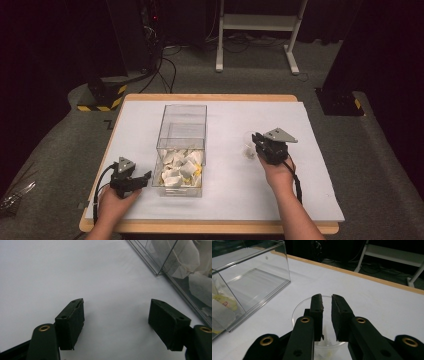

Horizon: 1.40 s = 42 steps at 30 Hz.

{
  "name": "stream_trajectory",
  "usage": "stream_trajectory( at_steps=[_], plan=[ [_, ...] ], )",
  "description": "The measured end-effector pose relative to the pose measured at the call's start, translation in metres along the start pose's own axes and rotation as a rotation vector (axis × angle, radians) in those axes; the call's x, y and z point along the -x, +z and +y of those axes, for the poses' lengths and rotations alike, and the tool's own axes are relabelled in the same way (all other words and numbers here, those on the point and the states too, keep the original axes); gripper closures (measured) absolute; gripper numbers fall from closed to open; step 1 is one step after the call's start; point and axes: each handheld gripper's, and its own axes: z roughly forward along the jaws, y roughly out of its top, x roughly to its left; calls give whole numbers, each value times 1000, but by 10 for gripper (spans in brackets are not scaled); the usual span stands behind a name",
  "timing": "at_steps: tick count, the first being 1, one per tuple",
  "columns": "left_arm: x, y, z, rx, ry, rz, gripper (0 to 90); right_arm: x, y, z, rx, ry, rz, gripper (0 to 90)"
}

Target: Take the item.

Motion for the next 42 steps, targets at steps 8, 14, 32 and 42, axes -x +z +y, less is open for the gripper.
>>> stream_trajectory(
  at_steps=[8,14,32,42],
  plan=[
    [0,0,0,0,2,1,290,-3,-7,2,13,3,8,764],
    [0,0,0,0,2,1,290,-2,-12,3,16,8,4,718],
    [0,0,0,-1,2,2,290,-5,-33,-7,20,19,6,590],
    [0,0,0,-2,1,5,288,-4,-47,-31,6,38,19,563]
  ],
)
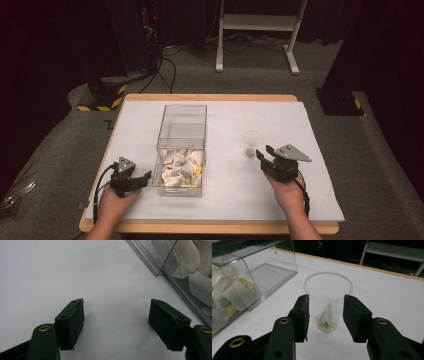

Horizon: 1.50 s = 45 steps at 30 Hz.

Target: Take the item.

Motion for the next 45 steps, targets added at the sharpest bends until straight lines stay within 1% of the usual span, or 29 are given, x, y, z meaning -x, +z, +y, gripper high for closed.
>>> stream_trajectory(
  at_steps=[2,7,10,12,13,15,16,17,19,21,25,27,29,31,32,34,35,37,38,39,40,41,42,43,45],
  plan=[
    [0,1,0,-2,-2,18,256,0,-2,-5,-6,3,-3,560],
    [0,0,1,-8,-3,23,233,2,-8,-19,-34,9,-7,558],
    [0,1,1,-10,-19,26,215,3,-13,-28,-50,16,-11,558],
    [0,1,1,-11,-17,28,210,3,-15,-35,-61,12,-18,558],
    [0,1,1,-11,-7,35,206,3,-15,-37,-64,14,-21,557],
    [1,0,1,-8,-4,29,196,4,-16,-41,-70,20,-21,556],
    [1,1,1,-15,3,24,183,5,-16,-44,-71,25,-22,556],
    [1,1,1,-14,7,28,163,5,-15,-47,-73,29,-22,556],
    [3,0,1,-8,17,26,155,5,-14,-51,-77,31,-23,556],
    [3,-1,0,2,11,17,151,5,-13,-56,-80,23,-26,558],
    [3,-2,0,10,0,8,146,6,-13,-63,-88,37,-16,559],
    [3,-5,1,12,-2,-5,146,7,-13,-65,-91,44,-12,560],
    [3,-6,1,24,6,-10,142,7,-14,-67,-90,49,-6,559],
    [2,-9,1,28,5,-15,137,8,-14,-68,-90,48,0,560],
    [2,-11,1,39,3,-16,131,8,-14,-68,-89,48,1,560],
    [2,-14,1,50,-14,-26,123,8,-14,-68,-85,53,4,560],
    [2,-15,1,53,-12,-25,113,8,-13,-68,-85,50,8,560],
    [2,-19,1,76,-1,-19,112,7,-13,-68,-87,50,10,560],
    [3,-21,1,89,-11,-18,112,7,-12,-68,-87,46,12,561],
    [3,-22,2,92,-16,-19,112,7,-12,-68,-87,52,13,561],
    [2,-23,3,94,-24,-28,112,7,-12,-68,-87,53,14,561],
    [2,-25,3,107,-39,-37,112,8,-12,-69,-87,53,15,562],
    [1,-26,4,123,-43,-40,112,9,-12,-69,-87,54,15,561],
    [1,-26,4,123,-43,-40,111,9,-12,-69,-85,59,14,562],
    [0,-32,4,145,-50,-58,111,11,-13,-70,-85,71,13,562]
  ],
)
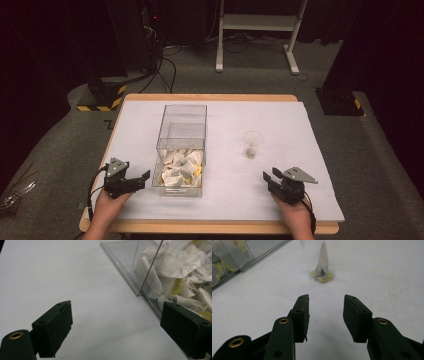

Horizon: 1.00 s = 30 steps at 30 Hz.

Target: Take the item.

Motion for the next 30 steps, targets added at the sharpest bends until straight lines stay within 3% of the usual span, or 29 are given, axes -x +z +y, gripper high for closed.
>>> stream_trajectory(
  at_steps=[4,9,15,21,25,30],
  plan=[
    [1,-10,4,42,-19,-22,108,2,-1,0,3,11,1,563],
    [5,-24,8,124,-46,-78,67,2,0,-1,-1,13,3,563],
    [16,-38,9,163,1,-65,86,2,2,-2,-16,3,-2,562],
    [33,-54,0,194,45,-49,134,2,2,-2,-22,-2,-9,564],
    [39,-63,-5,242,22,-62,135,2,2,-2,-25,-10,-14,564],
    [46,-66,-9,238,19,-94,118,1,1,-2,-27,-9,-13,564]
  ],
)
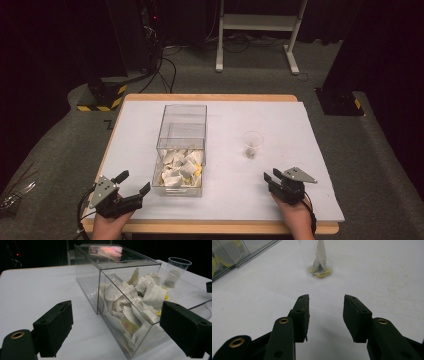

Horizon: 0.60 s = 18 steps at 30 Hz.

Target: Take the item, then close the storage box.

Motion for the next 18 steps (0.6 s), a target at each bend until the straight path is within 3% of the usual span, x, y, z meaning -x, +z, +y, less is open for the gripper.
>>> stream_trajectory(
  at_steps=[5,9,15,18],
  plan=[
    [5,4,-3,-21,2,-44,112,1,-1,1,0,4,-2,561],
    [10,8,-6,-33,38,-51,116,1,-1,1,-7,9,1,560],
    [13,14,-11,-51,42,-55,149,3,-2,1,0,26,-1,555],
    [14,16,-13,-56,38,-66,163,3,-3,1,3,11,-1,550]
  ],
)
